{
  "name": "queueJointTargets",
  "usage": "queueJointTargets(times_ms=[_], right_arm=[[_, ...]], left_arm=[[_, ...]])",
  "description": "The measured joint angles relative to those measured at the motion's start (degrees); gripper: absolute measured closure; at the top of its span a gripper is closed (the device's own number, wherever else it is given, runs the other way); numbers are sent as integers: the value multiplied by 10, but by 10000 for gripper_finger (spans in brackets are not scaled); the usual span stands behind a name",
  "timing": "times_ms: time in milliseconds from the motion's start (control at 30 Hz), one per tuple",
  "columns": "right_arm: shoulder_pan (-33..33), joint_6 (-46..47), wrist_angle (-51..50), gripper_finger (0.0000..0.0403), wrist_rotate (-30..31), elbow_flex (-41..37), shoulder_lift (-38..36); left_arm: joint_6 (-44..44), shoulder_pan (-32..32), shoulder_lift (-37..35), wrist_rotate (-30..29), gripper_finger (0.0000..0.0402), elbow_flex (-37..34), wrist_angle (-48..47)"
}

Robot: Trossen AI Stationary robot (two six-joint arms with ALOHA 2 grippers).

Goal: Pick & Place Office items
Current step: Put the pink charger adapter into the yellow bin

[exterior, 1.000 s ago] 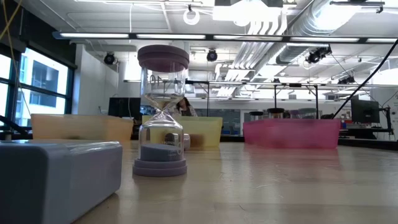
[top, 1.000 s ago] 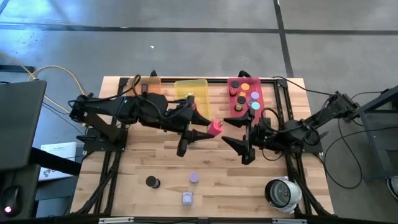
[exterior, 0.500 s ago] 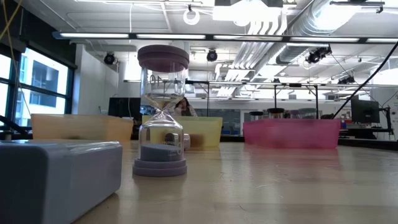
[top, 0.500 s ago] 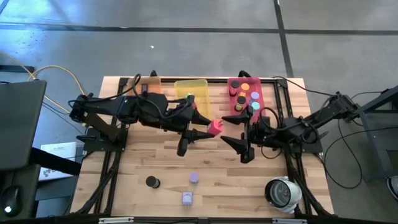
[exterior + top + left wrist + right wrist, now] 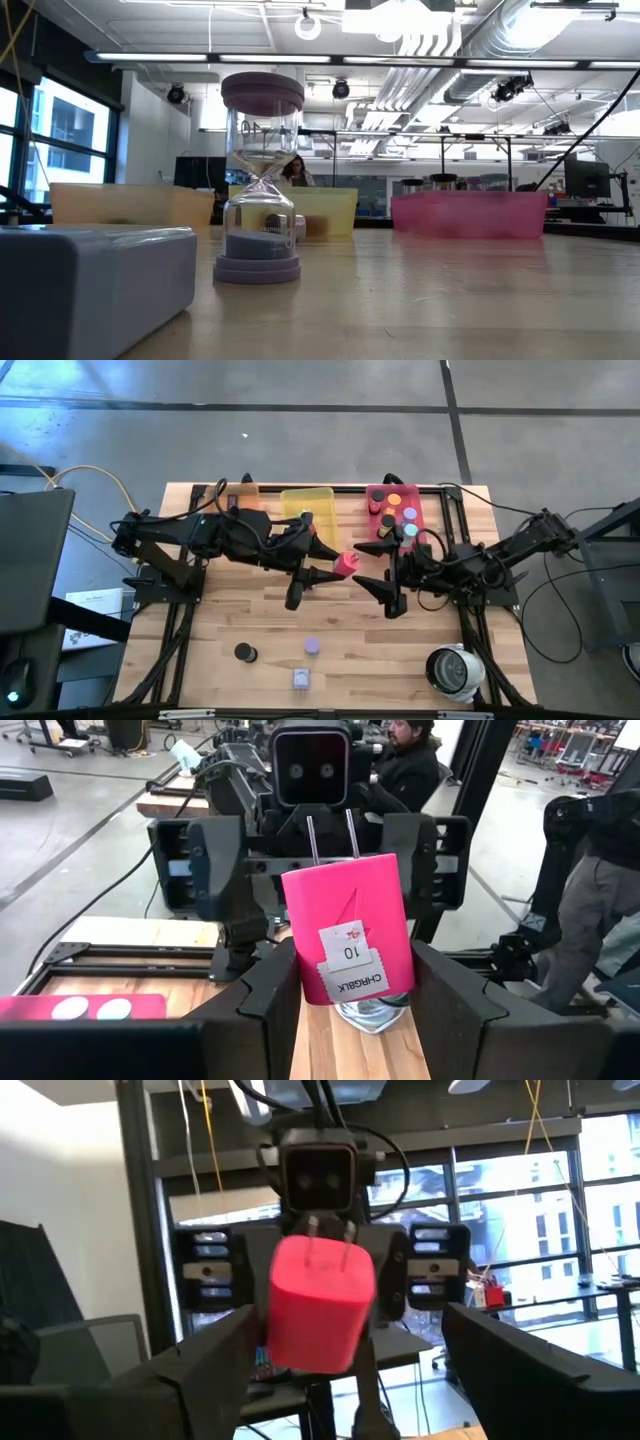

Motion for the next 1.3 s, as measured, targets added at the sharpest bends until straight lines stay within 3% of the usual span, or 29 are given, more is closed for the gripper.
queueJointTargets(times_ms=[300,500,733,1300], right_arm=[[-23,3,0,97,-20,0,0],[-48,47,0,97,-87,0,0],[-72,65,1,97,-122,0,8],[-78,35,20,111,-129,0,19]], left_arm=[[0,8,0,-1,257,0,-5],[0,12,0,0,257,0,-5],[0,15,7,-1,257,-1,-4],[-9,30,22,14,257,-1,-7]])
